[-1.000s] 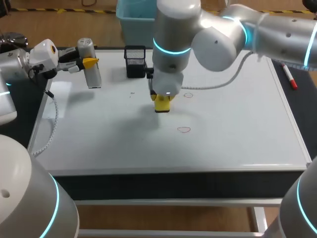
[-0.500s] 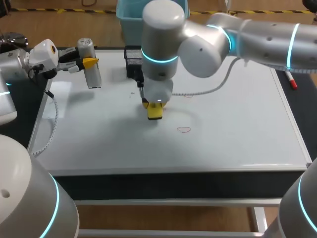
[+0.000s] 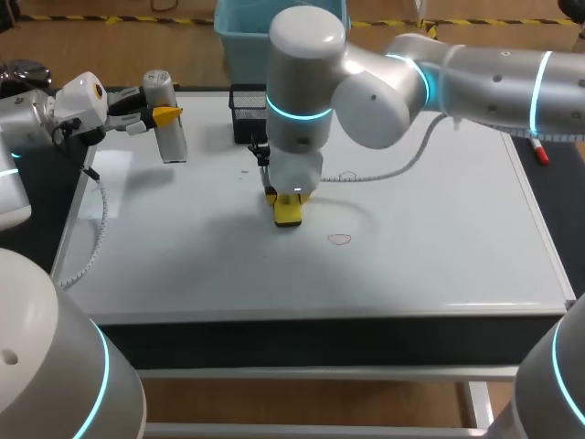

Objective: Pick up the inspection probe, press it on each red-marked spot on the whiteboard one by one, put down the probe, pick up the eraser, and wipe off all the red marks.

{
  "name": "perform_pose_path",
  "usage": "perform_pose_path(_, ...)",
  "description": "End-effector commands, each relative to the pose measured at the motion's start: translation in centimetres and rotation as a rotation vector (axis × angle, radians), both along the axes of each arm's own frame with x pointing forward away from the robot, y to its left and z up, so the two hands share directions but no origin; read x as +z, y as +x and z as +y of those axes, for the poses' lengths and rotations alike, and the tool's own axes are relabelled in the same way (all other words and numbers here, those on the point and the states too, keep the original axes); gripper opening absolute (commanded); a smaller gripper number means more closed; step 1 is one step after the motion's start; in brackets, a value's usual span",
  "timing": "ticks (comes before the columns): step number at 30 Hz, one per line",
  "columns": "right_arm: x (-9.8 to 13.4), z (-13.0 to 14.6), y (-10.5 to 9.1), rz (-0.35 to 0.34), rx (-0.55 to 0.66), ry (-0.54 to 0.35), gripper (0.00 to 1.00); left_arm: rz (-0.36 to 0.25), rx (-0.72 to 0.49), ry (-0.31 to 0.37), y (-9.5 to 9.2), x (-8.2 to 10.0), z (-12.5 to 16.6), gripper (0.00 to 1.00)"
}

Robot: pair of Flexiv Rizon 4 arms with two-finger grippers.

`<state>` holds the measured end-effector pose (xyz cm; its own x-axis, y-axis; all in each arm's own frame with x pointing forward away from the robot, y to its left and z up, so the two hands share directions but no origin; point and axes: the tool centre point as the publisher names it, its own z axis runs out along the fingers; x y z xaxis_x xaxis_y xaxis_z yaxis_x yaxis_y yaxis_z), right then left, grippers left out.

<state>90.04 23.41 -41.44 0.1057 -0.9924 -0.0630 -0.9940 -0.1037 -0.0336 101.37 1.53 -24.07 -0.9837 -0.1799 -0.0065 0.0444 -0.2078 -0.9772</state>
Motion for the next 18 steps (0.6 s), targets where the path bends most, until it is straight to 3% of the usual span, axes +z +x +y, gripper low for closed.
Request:
perform_pose_path(1, -0.2, -0.2, 0.2, 0.004, 0.002, -0.001, 0.00, 0.000, -0.003, -0.002, 0.1, 0.0, 0.0, 0.00)
perform_pose_path(18, -1.1, -3.0, 0.7, 0.003, -0.064, -0.033, 0.00, 0.000, -0.003, -0.002, 0.1, 0.0, 0.0, 0.00)
